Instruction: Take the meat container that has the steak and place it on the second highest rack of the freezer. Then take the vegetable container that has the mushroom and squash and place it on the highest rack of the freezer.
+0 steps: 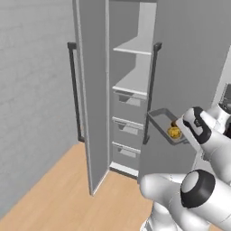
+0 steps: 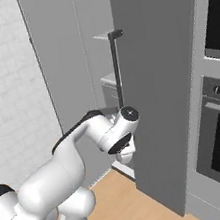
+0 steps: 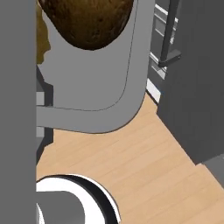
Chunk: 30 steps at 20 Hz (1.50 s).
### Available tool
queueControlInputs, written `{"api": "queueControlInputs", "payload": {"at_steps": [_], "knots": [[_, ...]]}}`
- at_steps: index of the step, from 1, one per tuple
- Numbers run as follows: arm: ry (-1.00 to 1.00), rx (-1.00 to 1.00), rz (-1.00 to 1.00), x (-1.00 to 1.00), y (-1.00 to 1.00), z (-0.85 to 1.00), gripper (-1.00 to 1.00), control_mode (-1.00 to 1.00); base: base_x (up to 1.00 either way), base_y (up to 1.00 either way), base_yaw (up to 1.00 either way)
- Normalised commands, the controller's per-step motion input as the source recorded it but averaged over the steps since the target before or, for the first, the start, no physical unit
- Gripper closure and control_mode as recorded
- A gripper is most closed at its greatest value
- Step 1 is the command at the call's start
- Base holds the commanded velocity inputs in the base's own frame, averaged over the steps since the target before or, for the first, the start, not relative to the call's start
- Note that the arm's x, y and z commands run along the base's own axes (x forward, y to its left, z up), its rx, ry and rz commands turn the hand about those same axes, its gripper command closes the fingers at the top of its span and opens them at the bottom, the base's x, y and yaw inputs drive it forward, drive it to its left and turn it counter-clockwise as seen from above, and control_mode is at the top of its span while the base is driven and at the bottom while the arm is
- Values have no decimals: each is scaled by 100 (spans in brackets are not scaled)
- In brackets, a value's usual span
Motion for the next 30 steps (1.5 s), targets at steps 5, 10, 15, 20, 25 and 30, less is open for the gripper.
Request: {"api": "queueControlInputs", "payload": {"at_steps": [5, 10, 15, 20, 25, 30], "knots": [[0, 0, 0, 0, 0, 0, 100, 100, 4, 94, -42], [0, 0, 0, 0, 0, 0, 100, 100, 0, 58, -48], [0, 0, 0, 0, 0, 0, 100, 100, 27, 21, -36], [0, 0, 0, 0, 0, 0, 100, 100, 45, 0, -10], [0, 0, 0, 0, 0, 0, 100, 100, 74, 49, -11], [0, 0, 0, 0, 0, 0, 100, 100, 52, 64, -2]]}}
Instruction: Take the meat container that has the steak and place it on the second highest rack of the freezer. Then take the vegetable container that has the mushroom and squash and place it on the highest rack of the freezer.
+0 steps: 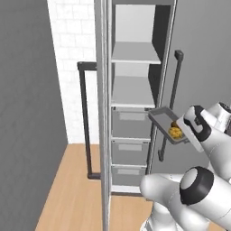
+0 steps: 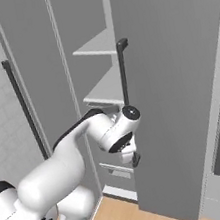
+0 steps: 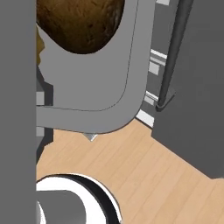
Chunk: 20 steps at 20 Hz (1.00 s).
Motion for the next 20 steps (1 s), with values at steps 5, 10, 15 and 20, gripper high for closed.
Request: {"api": "queueControlInputs", "payload": {"at_steps": [5, 10, 15, 20], "knots": [[0, 0, 0, 0, 0, 0, 100, 100, 30, 25, 0], [0, 0, 0, 0, 0, 0, 100, 100, 41, 7, -1], [0, 0, 0, 0, 0, 0, 100, 100, 45, 15, 0], [0, 0, 0, 0, 0, 0, 100, 100, 14, 44, 0]]}}
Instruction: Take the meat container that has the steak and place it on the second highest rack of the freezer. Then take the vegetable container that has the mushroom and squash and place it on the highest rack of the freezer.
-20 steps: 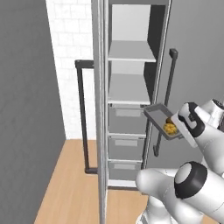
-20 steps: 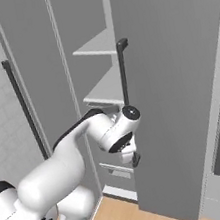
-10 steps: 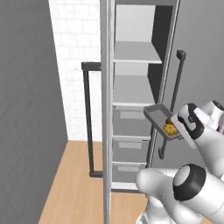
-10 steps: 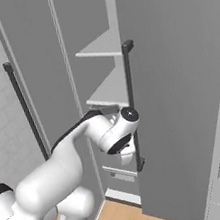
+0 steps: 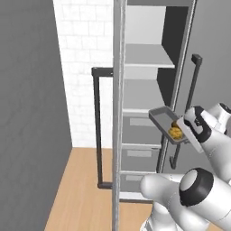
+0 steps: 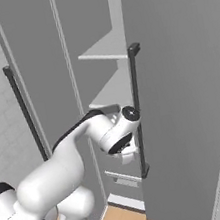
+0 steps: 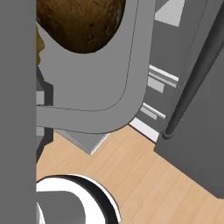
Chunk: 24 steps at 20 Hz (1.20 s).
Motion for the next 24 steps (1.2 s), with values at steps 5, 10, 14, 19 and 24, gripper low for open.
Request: {"api": "queueControlInputs", "payload": {"at_steps": [5, 10, 14, 19, 24], "knots": [[0, 0, 0, 0, 0, 0, 100, 100, 19, 62, 0], [0, 0, 0, 0, 0, 0, 100, 100, 34, 4, -1], [0, 0, 0, 0, 0, 0, 100, 100, -30, 0, 0], [0, 0, 0, 0, 0, 0, 100, 100, -38, -15, 0], [0, 0, 0, 0, 0, 0, 100, 100, -7, -38, 0]]}}
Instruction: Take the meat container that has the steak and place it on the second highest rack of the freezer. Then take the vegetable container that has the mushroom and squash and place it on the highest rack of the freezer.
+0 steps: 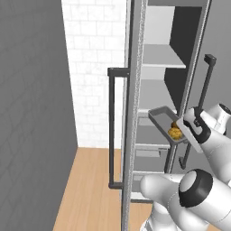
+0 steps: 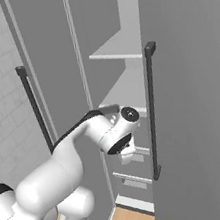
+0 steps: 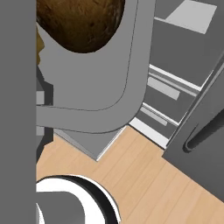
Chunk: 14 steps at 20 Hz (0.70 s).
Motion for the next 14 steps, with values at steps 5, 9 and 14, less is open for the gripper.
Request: {"api": "queueControlInputs", "payload": {"at_steps": [5, 9, 14], "knots": [[0, 0, 0, 0, 0, 0, 100, 100, -2, -19, 2], [0, 0, 0, 0, 0, 0, 100, 100, -5, -45, 3], [0, 0, 0, 0, 0, 0, 100, 100, -1, -8, 0]]}}
